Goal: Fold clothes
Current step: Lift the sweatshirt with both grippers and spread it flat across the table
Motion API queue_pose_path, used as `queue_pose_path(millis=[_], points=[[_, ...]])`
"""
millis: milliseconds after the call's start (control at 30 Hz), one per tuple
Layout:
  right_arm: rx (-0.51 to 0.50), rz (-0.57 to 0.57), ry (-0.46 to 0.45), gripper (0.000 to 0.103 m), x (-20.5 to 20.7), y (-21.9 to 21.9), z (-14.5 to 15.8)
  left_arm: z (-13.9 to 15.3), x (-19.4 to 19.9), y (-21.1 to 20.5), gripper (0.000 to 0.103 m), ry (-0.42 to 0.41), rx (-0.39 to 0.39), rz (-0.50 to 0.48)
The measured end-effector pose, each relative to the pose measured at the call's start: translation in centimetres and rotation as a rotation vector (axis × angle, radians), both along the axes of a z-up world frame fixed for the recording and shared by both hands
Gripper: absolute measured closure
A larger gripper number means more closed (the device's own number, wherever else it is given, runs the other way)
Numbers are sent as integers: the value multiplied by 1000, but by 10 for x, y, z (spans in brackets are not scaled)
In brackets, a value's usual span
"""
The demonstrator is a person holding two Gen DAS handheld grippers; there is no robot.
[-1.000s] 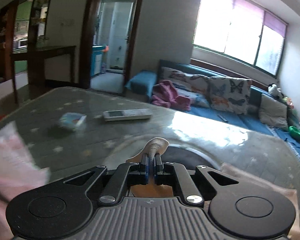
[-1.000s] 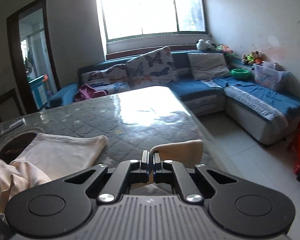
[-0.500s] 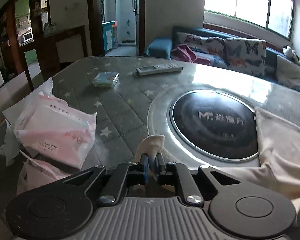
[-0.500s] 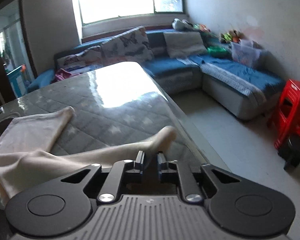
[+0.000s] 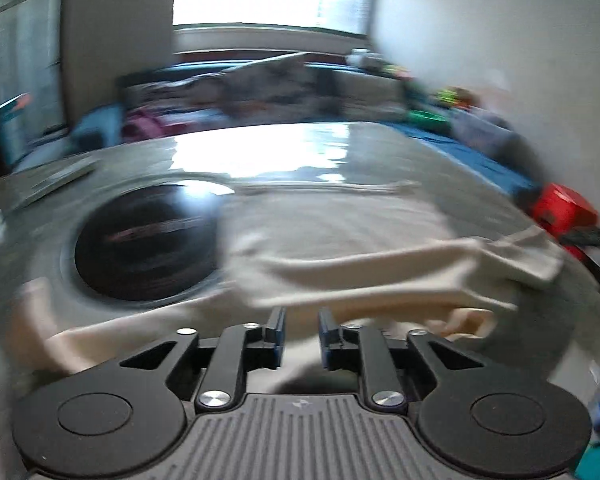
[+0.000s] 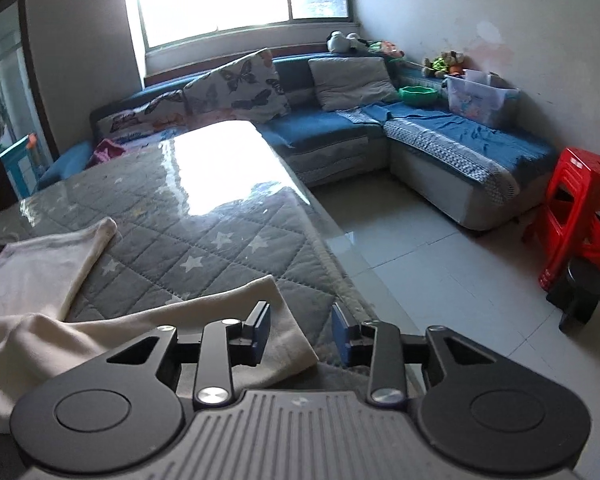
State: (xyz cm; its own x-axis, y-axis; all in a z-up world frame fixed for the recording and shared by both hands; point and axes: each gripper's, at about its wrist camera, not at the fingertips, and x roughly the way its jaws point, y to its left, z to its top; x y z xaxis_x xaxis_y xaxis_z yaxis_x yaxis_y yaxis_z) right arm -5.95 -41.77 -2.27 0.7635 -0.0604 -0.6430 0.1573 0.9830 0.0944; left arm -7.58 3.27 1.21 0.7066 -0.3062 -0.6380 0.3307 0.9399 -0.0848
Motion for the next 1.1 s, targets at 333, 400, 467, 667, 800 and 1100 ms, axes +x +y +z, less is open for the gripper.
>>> queue_pose_path(millis=[333, 400, 467, 667, 800, 1100], points=[[-47, 104, 25, 87, 34, 15, -15, -19, 8, -43, 73, 51, 23, -136], [-94, 105, 26, 93, 40, 20, -13, -19, 6, -44, 74, 52, 29, -147], [-136, 90, 26, 95, 50, 21, -12, -19, 3, -44, 74, 54, 34, -158], [-196, 46, 1, 93, 63, 24, 0, -20, -4, -46, 74, 59, 49, -190], [-143, 221, -46, 89, 36, 52, 31, -14, -4, -42, 72, 28, 55, -188], [-42, 756, -25, 84, -15, 176, 56, -25, -3, -41, 72, 50, 93, -214]])
